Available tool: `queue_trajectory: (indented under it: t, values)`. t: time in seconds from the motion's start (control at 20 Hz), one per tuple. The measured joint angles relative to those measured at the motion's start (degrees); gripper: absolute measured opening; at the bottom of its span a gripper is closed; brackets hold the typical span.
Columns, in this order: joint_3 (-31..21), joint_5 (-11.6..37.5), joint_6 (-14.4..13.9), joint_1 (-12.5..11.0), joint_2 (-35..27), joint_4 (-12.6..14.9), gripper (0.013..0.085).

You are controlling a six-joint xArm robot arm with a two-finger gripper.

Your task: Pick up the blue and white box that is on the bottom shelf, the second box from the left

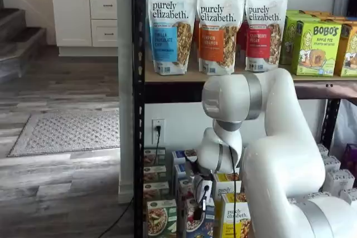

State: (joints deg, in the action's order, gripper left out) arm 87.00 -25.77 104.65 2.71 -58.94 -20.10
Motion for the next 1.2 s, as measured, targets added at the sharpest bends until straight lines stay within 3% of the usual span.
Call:
queue_trajectory:
  t: [0.45, 1.2]
  values:
    - [-5.58, 1.29, 1.50, 0.36, 3.78, -1.75, 0.0450]
    - [-25.74, 7.40, 7.76, 2.64, 17.86, -9.79, 0.0450]
